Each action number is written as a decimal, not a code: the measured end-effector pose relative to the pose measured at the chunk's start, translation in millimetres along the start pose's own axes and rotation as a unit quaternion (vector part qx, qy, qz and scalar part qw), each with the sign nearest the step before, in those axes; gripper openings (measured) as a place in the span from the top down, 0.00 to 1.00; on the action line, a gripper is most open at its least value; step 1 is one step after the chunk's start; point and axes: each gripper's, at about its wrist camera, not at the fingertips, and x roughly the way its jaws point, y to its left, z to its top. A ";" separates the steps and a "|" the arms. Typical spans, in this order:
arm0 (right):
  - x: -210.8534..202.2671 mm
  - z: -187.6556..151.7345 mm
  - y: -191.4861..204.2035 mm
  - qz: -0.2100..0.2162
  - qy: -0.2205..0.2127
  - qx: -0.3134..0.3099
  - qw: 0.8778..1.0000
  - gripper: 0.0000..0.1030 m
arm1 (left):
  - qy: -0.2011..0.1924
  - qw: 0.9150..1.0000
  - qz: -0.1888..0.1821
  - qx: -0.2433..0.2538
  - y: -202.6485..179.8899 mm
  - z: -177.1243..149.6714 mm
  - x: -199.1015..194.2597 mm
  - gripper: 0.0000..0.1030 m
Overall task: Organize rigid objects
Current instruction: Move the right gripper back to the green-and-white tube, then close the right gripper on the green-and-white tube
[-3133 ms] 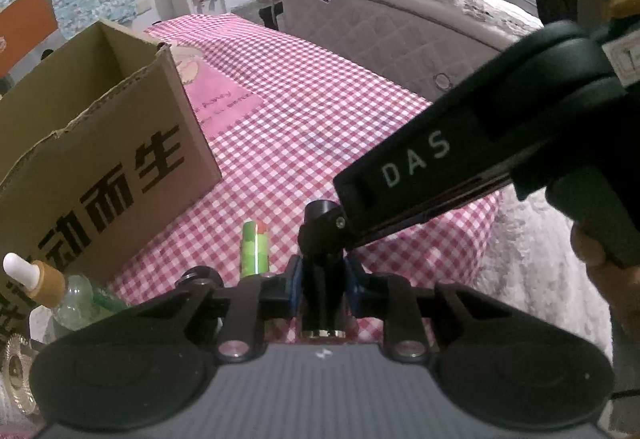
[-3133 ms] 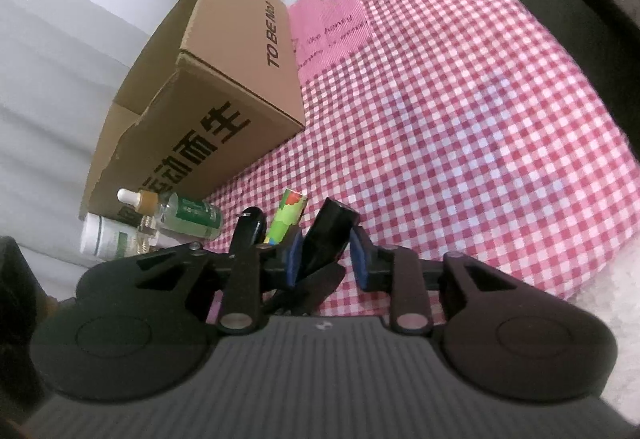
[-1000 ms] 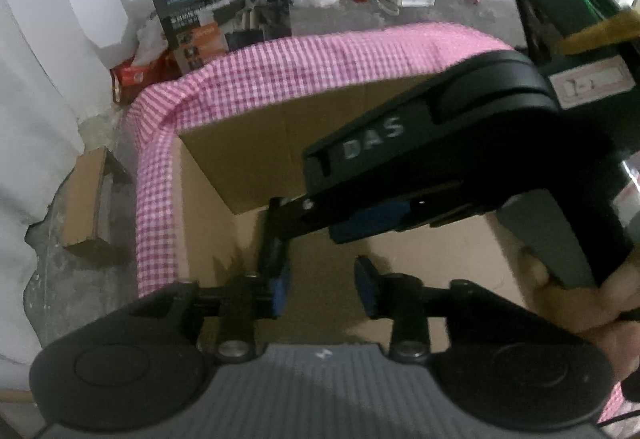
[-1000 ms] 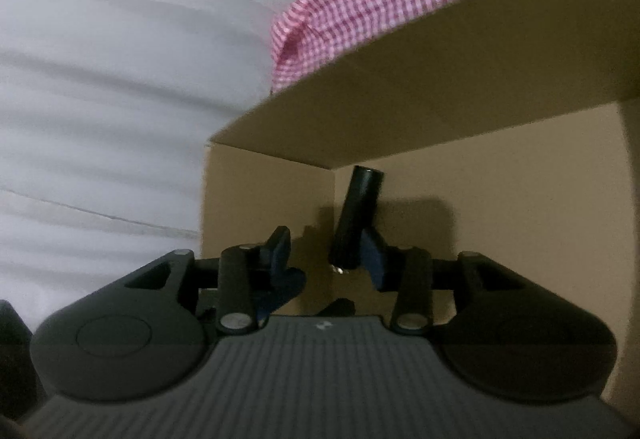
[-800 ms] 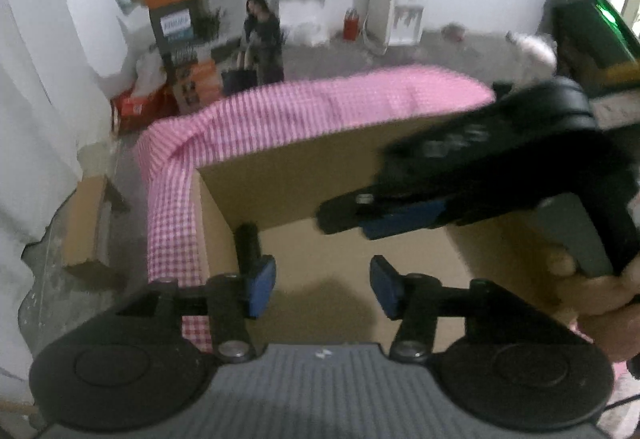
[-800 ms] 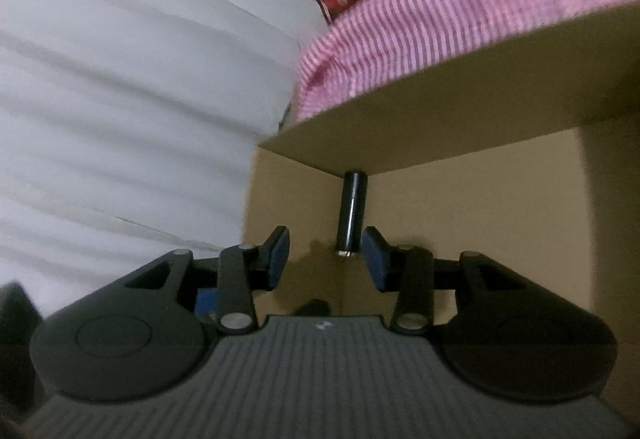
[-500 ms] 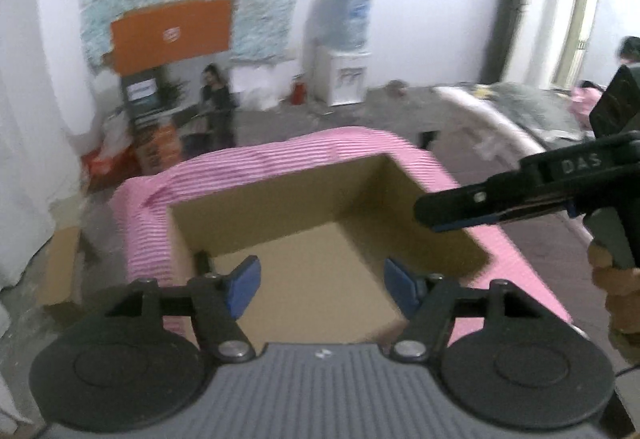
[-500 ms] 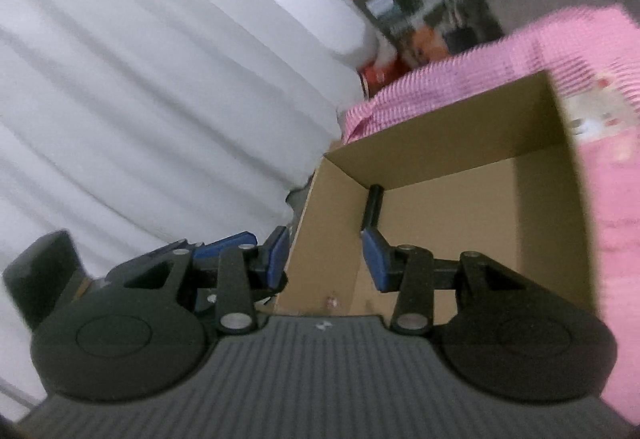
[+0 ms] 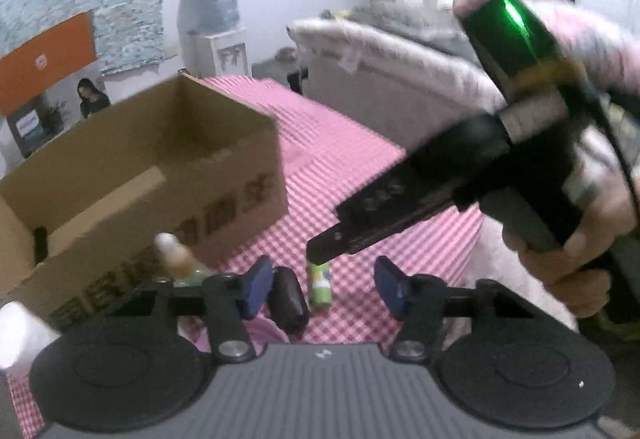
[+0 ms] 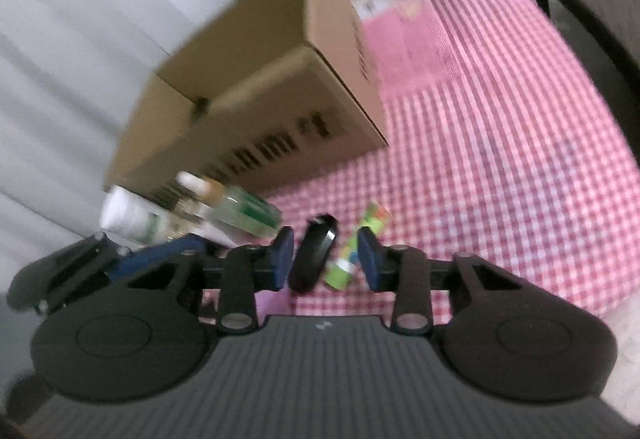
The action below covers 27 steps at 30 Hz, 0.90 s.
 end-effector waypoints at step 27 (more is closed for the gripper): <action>85.2 32.7 -22.2 -0.009 0.042 0.019 0.999 0.87 | 0.085 0.996 -0.007 -0.023 -7.0 3.3 96.1 0.60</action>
